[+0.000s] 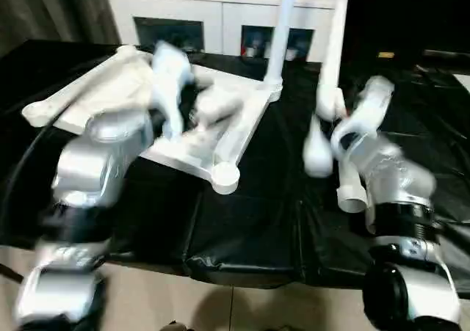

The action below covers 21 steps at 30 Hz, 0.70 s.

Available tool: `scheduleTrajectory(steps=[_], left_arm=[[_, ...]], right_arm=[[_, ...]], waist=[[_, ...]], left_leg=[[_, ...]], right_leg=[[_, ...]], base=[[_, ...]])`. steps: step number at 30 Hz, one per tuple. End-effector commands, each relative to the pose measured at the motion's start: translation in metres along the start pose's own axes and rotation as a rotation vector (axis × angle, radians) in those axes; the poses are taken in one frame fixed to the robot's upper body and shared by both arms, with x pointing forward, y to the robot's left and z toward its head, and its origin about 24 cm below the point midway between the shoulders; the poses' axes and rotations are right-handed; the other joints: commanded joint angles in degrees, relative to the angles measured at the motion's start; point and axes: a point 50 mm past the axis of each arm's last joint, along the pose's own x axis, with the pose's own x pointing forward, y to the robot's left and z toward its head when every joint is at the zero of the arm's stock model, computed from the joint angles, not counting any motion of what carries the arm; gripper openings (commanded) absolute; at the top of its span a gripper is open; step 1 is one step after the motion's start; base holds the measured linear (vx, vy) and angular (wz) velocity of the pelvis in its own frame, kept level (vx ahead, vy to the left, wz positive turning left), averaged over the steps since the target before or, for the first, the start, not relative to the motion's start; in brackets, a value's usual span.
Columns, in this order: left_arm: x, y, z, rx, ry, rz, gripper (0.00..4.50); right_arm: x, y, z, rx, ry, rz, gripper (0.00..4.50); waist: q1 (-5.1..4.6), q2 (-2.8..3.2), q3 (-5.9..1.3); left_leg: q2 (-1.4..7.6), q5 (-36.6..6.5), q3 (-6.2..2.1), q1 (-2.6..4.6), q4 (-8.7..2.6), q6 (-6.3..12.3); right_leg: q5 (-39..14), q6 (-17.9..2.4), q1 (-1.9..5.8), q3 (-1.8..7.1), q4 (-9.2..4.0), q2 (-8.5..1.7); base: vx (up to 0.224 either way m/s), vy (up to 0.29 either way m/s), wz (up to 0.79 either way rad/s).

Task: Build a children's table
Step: Pick table leg

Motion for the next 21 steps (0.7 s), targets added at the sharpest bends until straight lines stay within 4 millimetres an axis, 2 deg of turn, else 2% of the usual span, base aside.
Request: scheduleTrajectory(steps=[1, 2, 3, 4, 6, 8, 11, 12, 13, 15, 17, 19, 21], left_arm=[[0.006, -0.007, 0.005, -0.111, -0.038, -0.049, 4.5], [0.013, -0.016, 0.006, -0.183, -0.052, -0.105, 4.5], [0.013, -0.016, 0.006, -0.183, -0.052, -0.105, 4.5], [0.022, -0.025, 0.008, -0.241, -0.067, -0.148, 4.5], [0.034, -0.034, 0.012, -0.325, -0.087, -0.185, 4.5], [0.04, -0.036, 0.017, -0.382, -0.104, -0.187, 4.5], [0.042, -0.037, 0.019, -0.402, -0.109, -0.186, 4.5], [0.043, -0.038, 0.02, -0.41, -0.111, -0.19, 4.5], [0.044, -0.039, 0.021, -0.419, -0.114, -0.195, 4.5], [0.045, -0.045, 0.027, -0.45, -0.138, -0.249, 4.5], [0.043, -0.05, 0.03, -0.462, -0.147, -0.29, 4.5], [0.043, -0.048, 0.026, -0.434, -0.11, -0.248, 4.5], [0.043, -0.046, 0.023, -0.421, -0.091, -0.214, 4.5]], right_arm=[[-0.008, 0.016, 0.004, 0.014, -0.023, 0.18, 1.81], [-0.015, 0.028, 0.002, 0.02, -0.004, 0.307, 1.81], [-0.015, 0.028, 0.002, 0.02, -0.004, 0.307, 1.81], [-0.023, 0.041, -0.002, 0.006, 0.022, 0.43, 1.81], [-0.033, 0.057, -0.009, -0.011, 0.081, 0.588, 1.81], [-0.038, 0.065, -0.014, -0.024, 0.117, 0.663, 1.81], [-0.04, 0.067, -0.015, -0.027, 0.126, 0.682, 1.8], [-0.041, 0.068, -0.017, -0.034, 0.14, 0.696, 1.8], [-0.042, 0.07, -0.018, -0.041, 0.153, 0.708, 1.8], [-0.045, 0.071, -0.024, -0.065, 0.191, 0.729, 1.8], [-0.048, 0.072, -0.026, -0.078, 0.209, 0.738, 1.8], [-0.047, 0.071, -0.026, -0.1, 0.208, 0.727, 1.8], [-0.046, 0.071, -0.026, -0.117, 0.207, 0.709, 1.8]], waist=[[0.97, 0.03, -4.62], [0.76, -0.08, -4.5], [1.04, -0.09, -4.54], [1.35, -0.24, -4.55], [1.8, -0.2, -4.59], [2.02, -0.34, -4.51], [2.18, -0.47, -4.37], [2.18, -0.3, -4.39], [2.31, -0.38, -4.47], [2.25, -0.36, -4.51], [2.54, -0.45, -4.62], [2.54, -0.54, -4.59], [2.69, -0.47, -4.57]], left_leg=[[1.44, -5.8, -0.02, 0.25, -3.33, 3.11], [1.38, -4.8, -0.19, -0.34, -3.58, 3.61], [1.28, -5.0, -0.08, -0.17, -3.47, 3.89], [1.46, -5.2, -0.05, -0.08, -3.37, 4.45], [1.54, -4.8, -0.18, -0.19, -3.39, 4.79], [1.58, -4.7, -0.29, -0.42, -3.37, 4.84], [1.48, -4.8, -0.32, -0.48, -3.44, 4.14], [1.48, -4.6, -0.36, -0.52, -3.45, 4.02], [1.47, -4.4, -0.32, -0.39, -3.37, 3.92], [1.45, -3.9, -0.39, -0.57, -3.39, 3.92], [1.57, -3.3, -0.41, -0.55, -3.35, 3.91], [1.58, -3.2, -0.4, -0.56, -3.37, 4.16], [1.55, -3.2, -0.4, -0.54, -3.35, 4.1]], right_leg=[[-6.3, -12.0, 3.93, 3.24, -4.02, -3.65], [-5.9, -12.2, 4.09, 3.05, -3.85, -3.38], [-6.1, -11.9, 4.11, 3.02, -4.08, -3.31], [-5.8, -12.2, 4.1, 3.1, -4.12, -3.5], [-6.4, -12.1, 4.08, 2.99, -4.26, -3.59], [-8.0, -11.3, 4.16, 2.92, -4.48, -3.76], [-11.0, -9.6, 4.03, 2.86, -4.95, -3.76], [-11.2, -9.4, 4.02, 2.86, -4.95, -3.77], [-11.1, -9.0, 3.94, 2.82, -5.0, -3.66], [-10.6, -9.0, 4.03, 2.79, -4.88, -3.65], [-8.4, -10.0, 4.05, 2.83, -4.58, -3.7], [-7.8, -10.3, 3.96, 2.79, -4.6, -3.68], [-8.5, -9.7, 4.03, 2.83, -4.63, -3.79]], base=[[0.0, 0.0, 0.0], [0.0, 0.0, 0.0], [0.0, 0.0, 0.0], [0.0, 0.0, 0.0], [0.0, 0.0, 0.0], [0.0, 0.0, 0.0], [0.0, 0.0, 0.0], [0.0, 0.0, 0.0], [0.0, 0.0, 0.0], [0.0, 0.0, 0.0], [0.0, 0.0, 0.0], [0.0, 0.0, 0.0], [0.0, 0.0, 0.0]])
